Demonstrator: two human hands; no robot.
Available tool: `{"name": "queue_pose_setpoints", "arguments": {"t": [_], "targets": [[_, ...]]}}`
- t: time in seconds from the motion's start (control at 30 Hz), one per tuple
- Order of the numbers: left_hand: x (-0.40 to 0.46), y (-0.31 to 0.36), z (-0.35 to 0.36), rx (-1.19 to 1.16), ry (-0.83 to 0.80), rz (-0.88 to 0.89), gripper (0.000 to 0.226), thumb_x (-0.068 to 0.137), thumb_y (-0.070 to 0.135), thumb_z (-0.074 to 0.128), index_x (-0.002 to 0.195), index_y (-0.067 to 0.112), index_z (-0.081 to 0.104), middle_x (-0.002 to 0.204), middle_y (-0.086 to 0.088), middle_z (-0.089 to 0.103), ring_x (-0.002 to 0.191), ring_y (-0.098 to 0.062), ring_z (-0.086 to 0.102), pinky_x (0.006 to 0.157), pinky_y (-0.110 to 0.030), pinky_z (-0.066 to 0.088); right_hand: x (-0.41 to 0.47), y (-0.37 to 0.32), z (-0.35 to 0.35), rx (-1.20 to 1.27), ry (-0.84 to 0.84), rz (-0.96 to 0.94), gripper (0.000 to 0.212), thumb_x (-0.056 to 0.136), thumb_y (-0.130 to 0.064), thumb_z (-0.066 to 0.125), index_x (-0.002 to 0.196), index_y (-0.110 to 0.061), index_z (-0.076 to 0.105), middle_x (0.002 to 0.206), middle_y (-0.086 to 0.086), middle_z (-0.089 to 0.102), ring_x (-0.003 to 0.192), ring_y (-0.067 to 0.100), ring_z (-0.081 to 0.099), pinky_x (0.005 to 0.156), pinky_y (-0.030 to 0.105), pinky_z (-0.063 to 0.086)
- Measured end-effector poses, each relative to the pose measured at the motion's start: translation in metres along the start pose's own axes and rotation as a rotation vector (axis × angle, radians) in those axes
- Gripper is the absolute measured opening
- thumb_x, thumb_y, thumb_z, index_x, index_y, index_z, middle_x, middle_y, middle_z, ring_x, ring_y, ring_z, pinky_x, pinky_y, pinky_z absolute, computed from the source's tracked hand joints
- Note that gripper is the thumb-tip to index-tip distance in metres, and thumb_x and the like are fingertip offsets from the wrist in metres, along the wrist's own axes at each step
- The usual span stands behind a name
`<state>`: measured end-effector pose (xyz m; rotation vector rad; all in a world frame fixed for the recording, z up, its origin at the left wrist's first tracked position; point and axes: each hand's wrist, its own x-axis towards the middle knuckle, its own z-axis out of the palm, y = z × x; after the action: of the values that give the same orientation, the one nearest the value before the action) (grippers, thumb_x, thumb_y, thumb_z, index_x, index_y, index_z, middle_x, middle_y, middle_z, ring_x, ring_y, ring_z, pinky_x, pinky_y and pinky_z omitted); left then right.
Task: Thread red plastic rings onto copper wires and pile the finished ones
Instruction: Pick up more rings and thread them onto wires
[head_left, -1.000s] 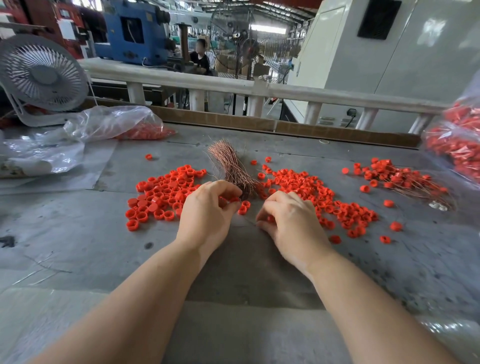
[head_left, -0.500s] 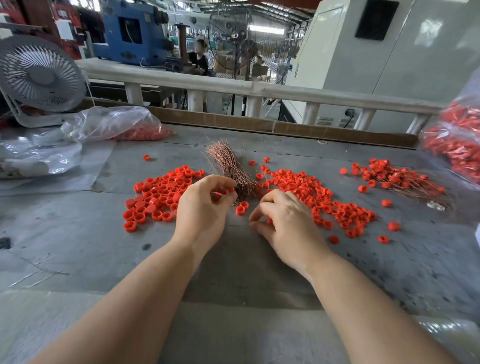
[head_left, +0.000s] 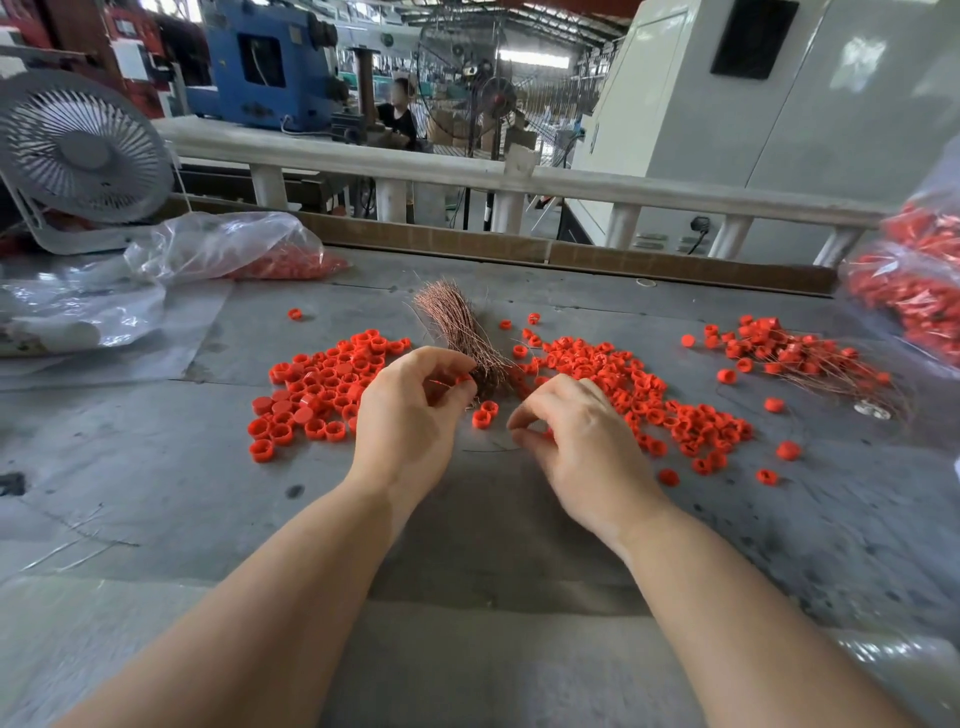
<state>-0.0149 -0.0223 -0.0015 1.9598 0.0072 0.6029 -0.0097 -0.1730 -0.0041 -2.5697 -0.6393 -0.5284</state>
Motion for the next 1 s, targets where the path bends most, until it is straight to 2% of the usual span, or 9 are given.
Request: {"name": "queue_pose_setpoints", "arguments": {"t": [0.13,0.3,0.37,0.43,0.53,0.7,0.77,0.83,1.0], "targets": [[0.000,-0.001,0.001,-0.001,-0.005,-0.007,0.018,0.081,0.009,0.068,0.085,0.026,0.065,0.070,0.016,0.059,0.057,0.003,0.052,0.058,-0.008,0.039,0.001,-0.001,0.001,0.016,-0.106,0.019,0.008,0.082,-0.023,0.070,0.087,-0.017,0.071,0.099,-0.002,0.056,0.101,0.019,0.046,0.091,0.031,0.034],[0.000,0.000,0.001,0.018,-0.015,0.002,0.016,0.081,0.010,0.068,0.085,0.025,0.065,0.070,0.016,0.060,0.056,0.004,0.053,0.057,-0.006,0.038,-0.001,-0.002,0.005,-0.116,-0.109,0.032,0.008,0.089,-0.032,0.059,0.090,-0.024,0.061,0.106,-0.007,0.051,0.107,0.015,0.040,0.082,0.028,0.022],[0.000,-0.001,0.002,0.019,-0.014,0.005,0.017,0.081,0.009,0.068,0.084,0.025,0.065,0.072,0.014,0.061,0.058,0.002,0.053,0.059,-0.006,0.039,-0.002,-0.001,0.009,-0.185,-0.110,0.004,0.004,0.093,-0.024,0.053,0.095,-0.023,0.057,0.109,-0.006,0.048,0.109,0.016,0.038,0.084,0.029,0.023],[0.000,-0.001,0.002,-0.007,-0.007,-0.006,0.015,0.081,0.008,0.068,0.087,0.022,0.067,0.072,0.013,0.060,0.059,0.000,0.052,0.060,-0.013,0.040,-0.003,0.003,0.010,-0.225,-0.053,-0.020,0.014,0.092,-0.009,0.049,0.098,-0.020,0.054,0.109,-0.004,0.047,0.107,0.018,0.038,0.084,0.027,0.024],[-0.001,0.001,0.002,-0.049,0.017,-0.002,0.018,0.081,0.007,0.068,0.086,0.024,0.067,0.072,0.015,0.060,0.060,0.002,0.052,0.063,-0.013,0.041,0.000,0.001,0.004,-0.041,0.099,0.017,0.009,0.092,-0.005,0.050,0.090,-0.013,0.055,0.095,-0.002,0.047,0.093,0.019,0.043,0.075,0.020,0.026],[-0.001,0.003,0.000,-0.092,-0.009,-0.007,0.023,0.082,0.006,0.067,0.083,0.028,0.065,0.074,0.012,0.063,0.068,-0.006,0.058,0.070,-0.019,0.047,0.001,0.005,-0.005,0.355,0.257,0.199,0.020,0.094,-0.009,0.050,0.078,-0.022,0.047,0.072,-0.007,0.057,0.061,0.009,0.051,0.059,0.027,0.037],[-0.002,0.004,0.000,-0.091,-0.042,-0.015,0.019,0.083,0.007,0.067,0.086,0.026,0.067,0.072,0.011,0.062,0.064,-0.003,0.055,0.065,-0.016,0.044,0.003,0.006,-0.010,0.485,0.309,0.239,0.028,0.093,-0.005,0.051,0.077,-0.028,0.049,0.068,-0.007,0.058,0.055,0.005,0.050,0.056,0.022,0.042],[-0.003,0.004,0.001,-0.104,-0.074,-0.012,0.018,0.083,0.007,0.066,0.086,0.024,0.068,0.068,0.011,0.060,0.056,0.002,0.051,0.058,-0.009,0.039,0.004,0.006,-0.013,0.591,0.328,0.268,0.032,0.092,-0.002,0.051,0.078,-0.031,0.053,0.068,-0.005,0.059,0.053,0.002,0.051,0.053,0.018,0.043],[-0.004,0.008,0.002,-0.137,-0.182,0.057,0.019,0.081,0.001,0.067,0.081,0.019,0.069,0.066,0.011,0.058,0.050,0.005,0.048,0.053,-0.005,0.034,0.007,0.003,-0.018,0.903,0.351,0.290,0.028,0.093,0.004,0.047,0.079,-0.017,0.059,0.066,-0.005,0.063,0.060,0.004,0.060,0.052,0.015,0.046]]}}
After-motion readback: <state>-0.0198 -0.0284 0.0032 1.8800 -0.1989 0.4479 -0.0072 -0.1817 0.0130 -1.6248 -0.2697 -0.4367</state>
